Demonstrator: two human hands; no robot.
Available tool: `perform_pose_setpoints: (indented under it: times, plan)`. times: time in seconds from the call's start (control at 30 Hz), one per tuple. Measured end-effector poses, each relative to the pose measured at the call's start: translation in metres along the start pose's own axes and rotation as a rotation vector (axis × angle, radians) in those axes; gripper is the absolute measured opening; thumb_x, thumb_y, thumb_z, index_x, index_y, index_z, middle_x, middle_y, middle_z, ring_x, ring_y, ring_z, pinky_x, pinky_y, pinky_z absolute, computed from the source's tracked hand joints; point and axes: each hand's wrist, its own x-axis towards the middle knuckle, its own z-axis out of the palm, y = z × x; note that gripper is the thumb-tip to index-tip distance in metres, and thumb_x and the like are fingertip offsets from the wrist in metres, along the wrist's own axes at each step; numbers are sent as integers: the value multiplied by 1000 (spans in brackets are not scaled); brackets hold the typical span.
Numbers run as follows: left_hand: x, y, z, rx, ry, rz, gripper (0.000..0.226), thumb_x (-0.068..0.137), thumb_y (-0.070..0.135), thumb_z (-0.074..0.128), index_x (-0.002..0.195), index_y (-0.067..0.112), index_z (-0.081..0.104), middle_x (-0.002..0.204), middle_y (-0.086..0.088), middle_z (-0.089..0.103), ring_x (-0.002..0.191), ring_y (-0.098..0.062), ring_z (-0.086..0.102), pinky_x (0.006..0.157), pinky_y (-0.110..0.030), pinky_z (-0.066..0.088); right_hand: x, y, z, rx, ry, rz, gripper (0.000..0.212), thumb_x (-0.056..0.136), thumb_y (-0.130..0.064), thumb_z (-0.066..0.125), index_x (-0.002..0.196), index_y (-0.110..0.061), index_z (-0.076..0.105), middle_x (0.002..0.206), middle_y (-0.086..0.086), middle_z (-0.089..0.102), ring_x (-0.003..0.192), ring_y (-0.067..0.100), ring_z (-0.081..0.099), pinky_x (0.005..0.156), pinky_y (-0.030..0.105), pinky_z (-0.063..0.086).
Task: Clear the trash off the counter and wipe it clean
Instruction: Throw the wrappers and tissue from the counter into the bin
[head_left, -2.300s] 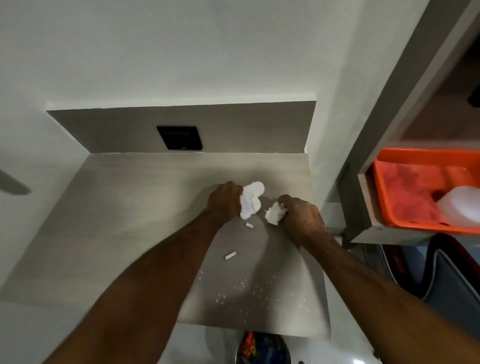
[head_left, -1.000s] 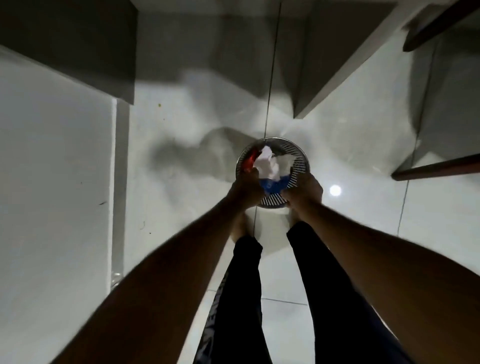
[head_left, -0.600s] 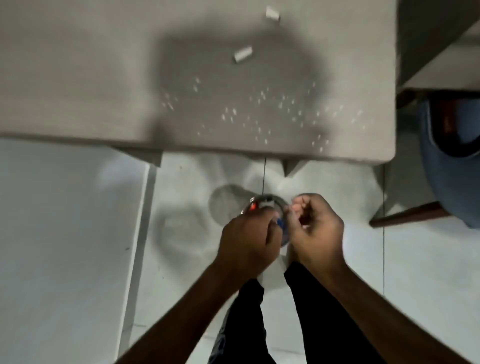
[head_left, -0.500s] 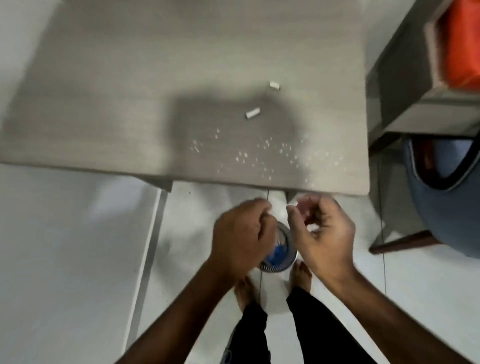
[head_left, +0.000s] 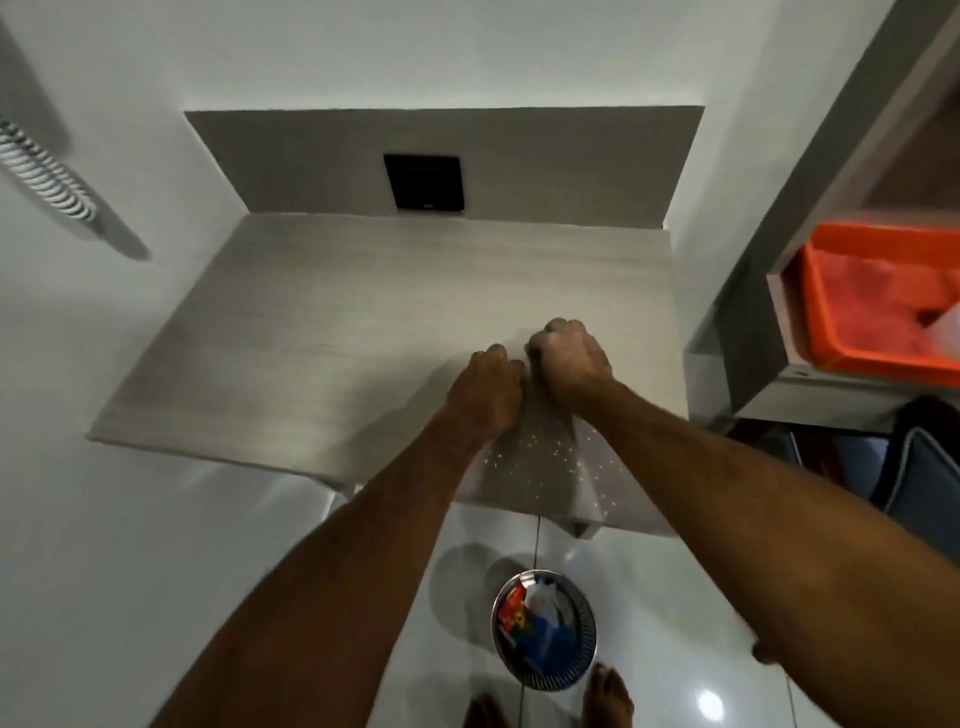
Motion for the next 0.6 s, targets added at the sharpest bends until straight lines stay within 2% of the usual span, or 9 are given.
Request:
perform_pose_setpoints:
  times: [0.1, 0.17, 0.23, 0.3, 0.37, 0.43, 0.5, 0.6]
  plan:
    - [-2, 1, 0, -45, 14, -22, 24, 96, 8, 45, 94, 4, 69, 102, -20, 66, 95, -38, 63, 80, -43, 51, -5, -3, -7, -19, -37, 64, 22, 92, -5, 57, 107, -9, 72, 107, 14, 65, 98, 32, 63, 81, 40, 59]
    - [-15, 7, -3, -97, 93, -53, 20, 95, 6, 49, 94, 4, 69, 102, -19, 67, 94, -35, 64, 78, -41, 50, -26, -2, -15, 85, -35, 132, 26, 92, -1, 51, 103, -8, 73, 104, 14, 68, 93, 33, 66, 80, 41, 59]
    - [-43, 14, -1, -214, 289, -78, 17, 97, 9, 53, 100, 6, 69, 103, -15, 67, 93, -28, 63, 79, -34, 50, -65, -2, -16, 292, 31, 183, 26, 91, -4, 50, 101, -11, 73, 104, 12, 70, 93, 30, 65, 82, 40, 57]
    - [-89, 24, 8, -350, 509, -67, 14, 97, 11, 57, 104, 8, 69, 101, -9, 68, 88, -17, 63, 77, -22, 51, -123, -9, -7, 465, 170, 160, 18, 88, -9, 60, 101, -15, 71, 103, 5, 69, 92, 23, 64, 78, 26, 52]
    - [-141, 29, 33, -464, 644, -47, 13, 96, 11, 60, 103, 7, 69, 98, -3, 66, 86, -6, 60, 79, -10, 49, -186, -22, 15, 620, 286, 125, 22, 85, -9, 65, 101, -23, 69, 101, -7, 69, 90, 12, 65, 75, 16, 47]
    - [-188, 23, 78, -513, 647, -115, 16, 95, 12, 59, 98, 4, 72, 96, -3, 67, 86, -1, 58, 82, -4, 45, -243, -30, 62, 788, 279, 243, 22, 89, -16, 61, 103, -31, 70, 106, -16, 69, 95, 2, 66, 80, 20, 55]
    - [-223, 12, 131, -546, 535, -257, 18, 94, 13, 59, 95, 3, 73, 92, -5, 70, 82, 2, 56, 79, -3, 45, -279, -30, 122, 866, 201, 473, 21, 87, -31, 57, 100, -34, 74, 104, -14, 73, 95, 6, 70, 80, 33, 59]
    - [-251, 0, 208, -555, 314, -431, 7, 87, 2, 69, 91, 7, 72, 86, -6, 70, 73, -4, 60, 64, -16, 53, -304, -16, 216, 743, 15, 630, 31, 84, -47, 51, 95, -33, 77, 94, -5, 79, 86, 18, 74, 78, 41, 60]
